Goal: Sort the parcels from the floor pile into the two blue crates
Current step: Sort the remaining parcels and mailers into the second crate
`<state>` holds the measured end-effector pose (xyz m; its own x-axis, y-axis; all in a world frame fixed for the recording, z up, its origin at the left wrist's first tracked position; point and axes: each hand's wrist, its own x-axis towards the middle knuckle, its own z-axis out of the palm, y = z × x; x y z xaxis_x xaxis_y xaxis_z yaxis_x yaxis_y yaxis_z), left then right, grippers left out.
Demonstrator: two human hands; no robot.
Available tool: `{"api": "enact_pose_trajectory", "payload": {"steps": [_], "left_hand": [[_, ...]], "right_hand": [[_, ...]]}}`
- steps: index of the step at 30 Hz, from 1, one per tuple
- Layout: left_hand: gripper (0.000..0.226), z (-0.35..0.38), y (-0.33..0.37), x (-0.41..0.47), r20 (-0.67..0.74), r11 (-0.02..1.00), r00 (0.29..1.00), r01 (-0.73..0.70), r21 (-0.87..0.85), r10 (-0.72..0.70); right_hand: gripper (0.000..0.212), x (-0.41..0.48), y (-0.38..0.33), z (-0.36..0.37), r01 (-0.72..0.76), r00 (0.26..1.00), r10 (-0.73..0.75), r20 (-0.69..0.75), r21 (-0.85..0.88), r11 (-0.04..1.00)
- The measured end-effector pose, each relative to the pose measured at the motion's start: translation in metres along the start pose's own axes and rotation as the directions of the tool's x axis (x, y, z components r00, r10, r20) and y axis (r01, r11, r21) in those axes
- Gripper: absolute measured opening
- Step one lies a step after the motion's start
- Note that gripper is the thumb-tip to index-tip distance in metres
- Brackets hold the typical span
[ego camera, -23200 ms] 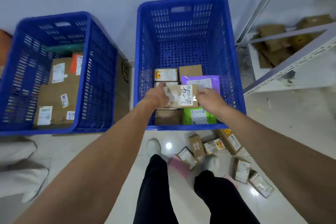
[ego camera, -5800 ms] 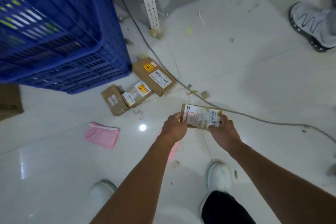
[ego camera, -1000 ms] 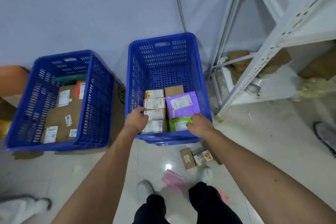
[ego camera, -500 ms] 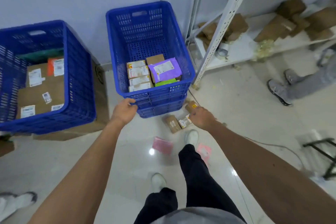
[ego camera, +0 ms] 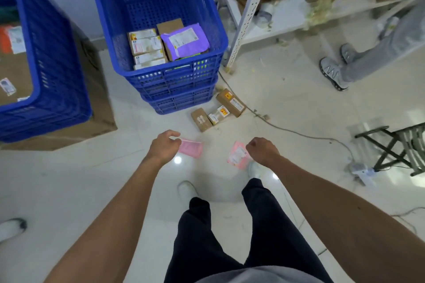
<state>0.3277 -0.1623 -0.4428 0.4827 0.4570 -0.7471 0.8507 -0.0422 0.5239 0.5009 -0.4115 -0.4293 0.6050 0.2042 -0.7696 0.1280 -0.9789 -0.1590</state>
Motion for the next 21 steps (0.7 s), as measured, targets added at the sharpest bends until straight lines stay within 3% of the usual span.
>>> {"api": "enact_pose_trajectory", "payload": {"steps": [6,11,14,21], "left_hand": [[0.02,0.061,-0.004,0.024,-0.009,0.996,0.997,0.082,-0.035,-0.082],[0.019,0.125,0.003,0.066,-0.07,0.975,0.983,0.158,-0.154,-0.17],[0.022,0.17,-0.004,0.114,-0.08,0.958,0.972,0.199,-0.208,-0.22],[0.034,0.256,-0.074,0.258,-0.017,0.948,0.968,0.242,-0.208,-0.251]], "right_hand": [[0.032,0.049,0.038,0.009,0.03,0.998,-0.028,0.056,-0.036,0.999],[0.027,0.12,0.055,0.014,0.145,0.984,-0.132,0.116,-0.115,0.983],[0.02,0.178,0.057,0.029,0.232,0.968,-0.215,0.132,-0.127,0.965],[0.027,0.326,0.044,0.118,0.34,0.933,-0.309,0.187,-0.166,0.926]]}}
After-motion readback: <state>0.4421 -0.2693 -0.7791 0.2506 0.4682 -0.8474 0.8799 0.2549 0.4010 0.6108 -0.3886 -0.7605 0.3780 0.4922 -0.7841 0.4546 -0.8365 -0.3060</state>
